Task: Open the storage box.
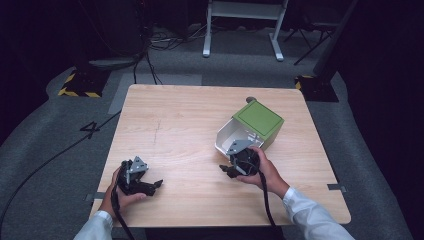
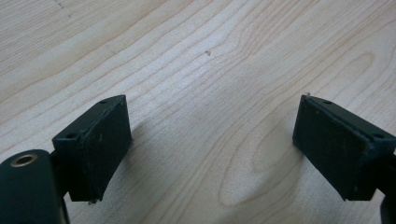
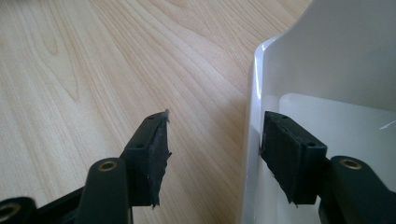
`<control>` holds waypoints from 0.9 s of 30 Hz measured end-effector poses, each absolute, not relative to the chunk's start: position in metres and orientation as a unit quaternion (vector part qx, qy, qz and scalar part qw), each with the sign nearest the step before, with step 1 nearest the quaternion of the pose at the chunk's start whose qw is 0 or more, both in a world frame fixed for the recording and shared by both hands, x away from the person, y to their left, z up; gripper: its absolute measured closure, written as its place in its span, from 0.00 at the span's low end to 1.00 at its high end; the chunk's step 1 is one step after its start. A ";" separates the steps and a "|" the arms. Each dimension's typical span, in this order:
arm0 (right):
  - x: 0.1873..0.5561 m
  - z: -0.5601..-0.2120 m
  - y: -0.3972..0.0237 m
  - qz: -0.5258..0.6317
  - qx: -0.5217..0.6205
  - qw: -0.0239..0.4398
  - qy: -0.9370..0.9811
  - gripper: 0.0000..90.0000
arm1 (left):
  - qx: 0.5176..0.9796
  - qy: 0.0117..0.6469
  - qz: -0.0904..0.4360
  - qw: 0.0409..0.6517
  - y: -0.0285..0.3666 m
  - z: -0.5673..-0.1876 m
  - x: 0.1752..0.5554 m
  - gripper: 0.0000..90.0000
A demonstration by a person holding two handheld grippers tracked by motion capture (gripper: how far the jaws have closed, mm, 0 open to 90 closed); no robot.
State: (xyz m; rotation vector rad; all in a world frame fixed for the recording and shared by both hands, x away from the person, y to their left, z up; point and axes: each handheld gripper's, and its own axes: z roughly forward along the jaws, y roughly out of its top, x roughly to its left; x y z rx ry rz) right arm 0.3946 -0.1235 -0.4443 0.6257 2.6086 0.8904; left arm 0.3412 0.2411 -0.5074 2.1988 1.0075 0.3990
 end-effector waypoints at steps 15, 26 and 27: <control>0.385 -0.444 -0.118 0.321 0.212 0.147 0.911 0.44 | 0.844 0.387 0.155 0.339 0.241 -0.507 0.341 0.13; 0.383 -0.442 -0.117 0.340 0.204 0.129 0.909 0.45 | 0.844 0.387 0.155 0.339 0.241 -0.507 0.341 0.13; 0.382 -0.442 -0.116 0.346 0.200 0.102 0.911 0.46 | 0.843 0.387 0.155 0.339 0.241 -0.507 0.340 0.13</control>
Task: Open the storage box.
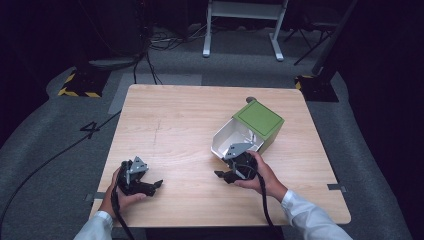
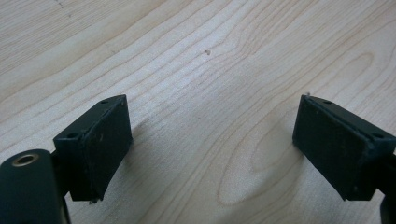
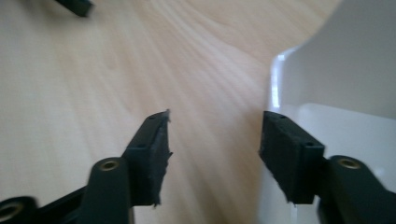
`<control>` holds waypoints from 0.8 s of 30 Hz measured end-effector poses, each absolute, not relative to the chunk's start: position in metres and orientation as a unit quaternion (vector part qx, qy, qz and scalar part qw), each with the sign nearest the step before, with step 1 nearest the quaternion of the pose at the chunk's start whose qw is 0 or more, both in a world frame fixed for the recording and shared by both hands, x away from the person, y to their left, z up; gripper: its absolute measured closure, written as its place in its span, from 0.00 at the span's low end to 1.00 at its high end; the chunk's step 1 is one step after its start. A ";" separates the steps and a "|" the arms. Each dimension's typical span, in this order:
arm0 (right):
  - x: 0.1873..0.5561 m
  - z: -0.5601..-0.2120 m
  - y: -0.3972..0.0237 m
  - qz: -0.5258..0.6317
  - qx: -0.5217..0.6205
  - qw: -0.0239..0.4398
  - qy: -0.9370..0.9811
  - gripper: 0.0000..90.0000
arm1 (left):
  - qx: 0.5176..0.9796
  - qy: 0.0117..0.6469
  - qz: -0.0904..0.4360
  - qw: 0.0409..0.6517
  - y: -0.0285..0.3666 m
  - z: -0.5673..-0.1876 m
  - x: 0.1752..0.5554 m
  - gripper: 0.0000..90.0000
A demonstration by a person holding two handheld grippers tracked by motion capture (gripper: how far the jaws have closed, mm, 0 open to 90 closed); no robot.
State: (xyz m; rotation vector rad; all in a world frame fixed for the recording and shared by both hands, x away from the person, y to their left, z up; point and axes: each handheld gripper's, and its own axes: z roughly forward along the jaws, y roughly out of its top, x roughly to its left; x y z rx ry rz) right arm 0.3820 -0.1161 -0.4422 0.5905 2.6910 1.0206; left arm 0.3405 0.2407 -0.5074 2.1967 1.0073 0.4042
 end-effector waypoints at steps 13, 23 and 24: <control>0.376 -0.423 -0.131 0.375 0.182 0.122 0.901 0.39 | 0.843 0.387 0.155 0.339 0.241 -0.507 0.341 0.13; 0.370 -0.406 -0.160 0.397 0.165 0.130 0.893 0.34 | 0.843 0.387 0.155 0.339 0.241 -0.507 0.341 0.13; 0.368 -0.404 -0.167 0.398 0.162 0.136 0.893 0.32 | 0.844 0.387 0.155 0.339 0.241 -0.507 0.341 0.13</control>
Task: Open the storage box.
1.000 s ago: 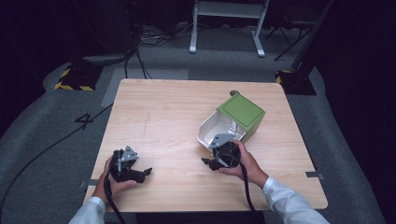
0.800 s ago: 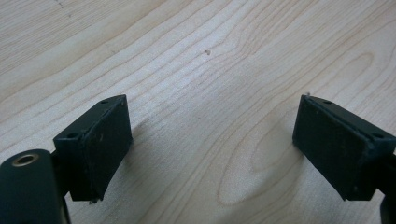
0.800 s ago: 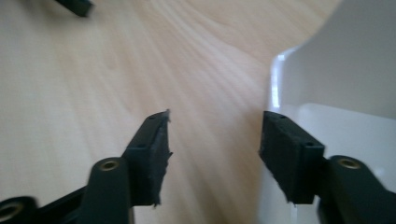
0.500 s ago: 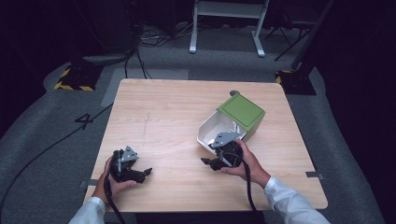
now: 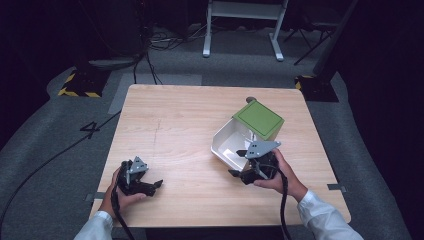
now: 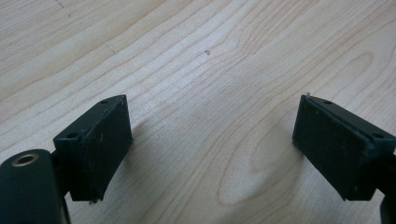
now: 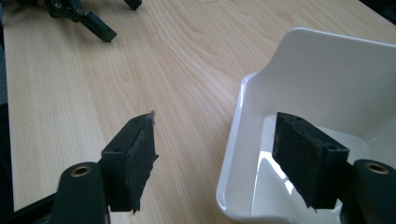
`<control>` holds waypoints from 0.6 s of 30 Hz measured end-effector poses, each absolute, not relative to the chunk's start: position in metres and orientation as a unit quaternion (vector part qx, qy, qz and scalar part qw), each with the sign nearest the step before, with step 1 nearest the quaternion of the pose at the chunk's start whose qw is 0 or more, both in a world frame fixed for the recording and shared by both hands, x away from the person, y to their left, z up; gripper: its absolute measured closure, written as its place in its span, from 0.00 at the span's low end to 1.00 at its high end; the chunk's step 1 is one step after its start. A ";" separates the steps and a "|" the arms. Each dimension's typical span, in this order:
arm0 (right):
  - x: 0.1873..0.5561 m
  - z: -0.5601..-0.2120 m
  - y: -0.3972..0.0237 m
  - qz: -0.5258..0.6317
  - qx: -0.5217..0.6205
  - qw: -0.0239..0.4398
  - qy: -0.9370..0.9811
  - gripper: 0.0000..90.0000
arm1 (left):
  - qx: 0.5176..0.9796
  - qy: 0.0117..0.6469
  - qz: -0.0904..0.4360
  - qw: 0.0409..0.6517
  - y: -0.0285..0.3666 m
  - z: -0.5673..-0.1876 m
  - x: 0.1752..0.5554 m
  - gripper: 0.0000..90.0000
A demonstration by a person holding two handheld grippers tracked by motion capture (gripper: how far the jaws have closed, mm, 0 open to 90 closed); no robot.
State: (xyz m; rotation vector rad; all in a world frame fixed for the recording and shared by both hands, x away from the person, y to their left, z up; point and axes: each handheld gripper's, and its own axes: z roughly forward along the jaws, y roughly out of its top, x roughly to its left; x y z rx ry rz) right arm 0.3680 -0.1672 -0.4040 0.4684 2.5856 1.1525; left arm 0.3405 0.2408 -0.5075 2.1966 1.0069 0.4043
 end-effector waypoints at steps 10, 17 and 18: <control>0.358 -0.403 -0.200 0.402 0.142 0.157 0.891 0.27 | 0.844 0.387 0.155 0.339 0.241 -0.507 0.341 0.13; 0.353 -0.410 -0.232 0.394 0.154 0.173 0.890 0.26 | 0.844 0.387 0.155 0.339 0.241 -0.507 0.341 0.13; 0.353 -0.414 -0.241 0.389 0.160 0.177 0.890 0.25 | 0.844 0.387 0.155 0.339 0.241 -0.507 0.341 0.13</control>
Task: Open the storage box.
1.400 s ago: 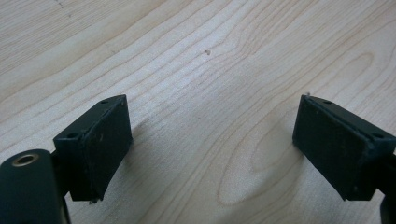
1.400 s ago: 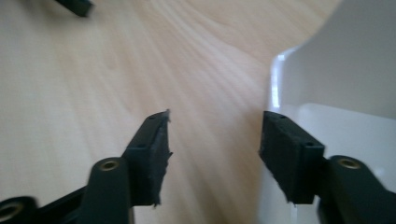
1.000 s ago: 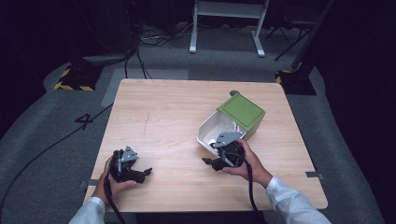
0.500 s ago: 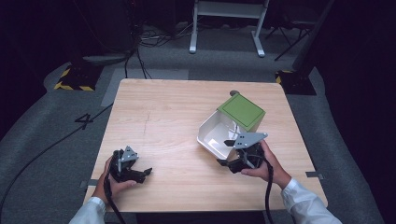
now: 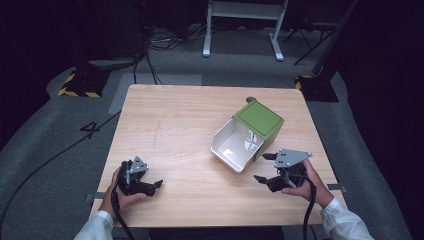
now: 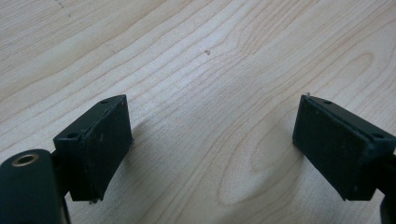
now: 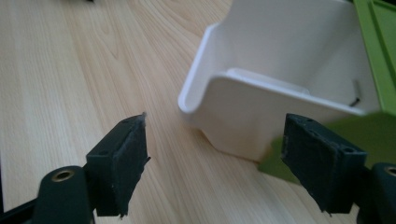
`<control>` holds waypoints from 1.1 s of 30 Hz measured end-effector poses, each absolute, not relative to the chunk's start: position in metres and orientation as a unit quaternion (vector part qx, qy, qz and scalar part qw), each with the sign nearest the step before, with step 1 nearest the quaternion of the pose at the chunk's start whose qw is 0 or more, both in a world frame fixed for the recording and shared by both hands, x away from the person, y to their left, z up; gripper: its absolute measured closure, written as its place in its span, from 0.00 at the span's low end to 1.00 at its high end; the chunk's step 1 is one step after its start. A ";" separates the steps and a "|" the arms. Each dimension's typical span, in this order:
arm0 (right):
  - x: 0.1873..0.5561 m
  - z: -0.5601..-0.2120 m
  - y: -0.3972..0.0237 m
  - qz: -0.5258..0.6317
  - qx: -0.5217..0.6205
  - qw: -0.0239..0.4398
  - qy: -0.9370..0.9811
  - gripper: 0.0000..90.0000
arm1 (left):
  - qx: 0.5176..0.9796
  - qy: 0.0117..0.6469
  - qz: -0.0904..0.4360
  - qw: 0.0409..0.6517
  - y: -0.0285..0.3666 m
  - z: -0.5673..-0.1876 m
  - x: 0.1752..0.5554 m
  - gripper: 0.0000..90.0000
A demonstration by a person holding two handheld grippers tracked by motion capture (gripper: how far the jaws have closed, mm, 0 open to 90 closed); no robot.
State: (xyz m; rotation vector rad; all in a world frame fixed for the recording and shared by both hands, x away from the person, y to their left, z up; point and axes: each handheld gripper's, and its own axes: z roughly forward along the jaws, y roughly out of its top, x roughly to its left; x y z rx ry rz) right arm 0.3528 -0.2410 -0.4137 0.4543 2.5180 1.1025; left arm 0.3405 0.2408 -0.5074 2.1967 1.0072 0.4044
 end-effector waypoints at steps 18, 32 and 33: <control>0.367 -0.465 -0.319 0.344 0.263 0.190 0.881 0.23 | 0.844 0.386 0.155 0.339 0.241 -0.507 0.341 0.13; 0.371 -0.507 -0.372 0.373 0.365 0.165 0.837 0.21 | 0.844 0.386 0.154 0.338 0.241 -0.507 0.340 0.13; 0.371 -0.507 -0.373 0.370 0.375 0.173 0.832 0.19 | 0.844 0.386 0.154 0.338 0.241 -0.507 0.340 0.13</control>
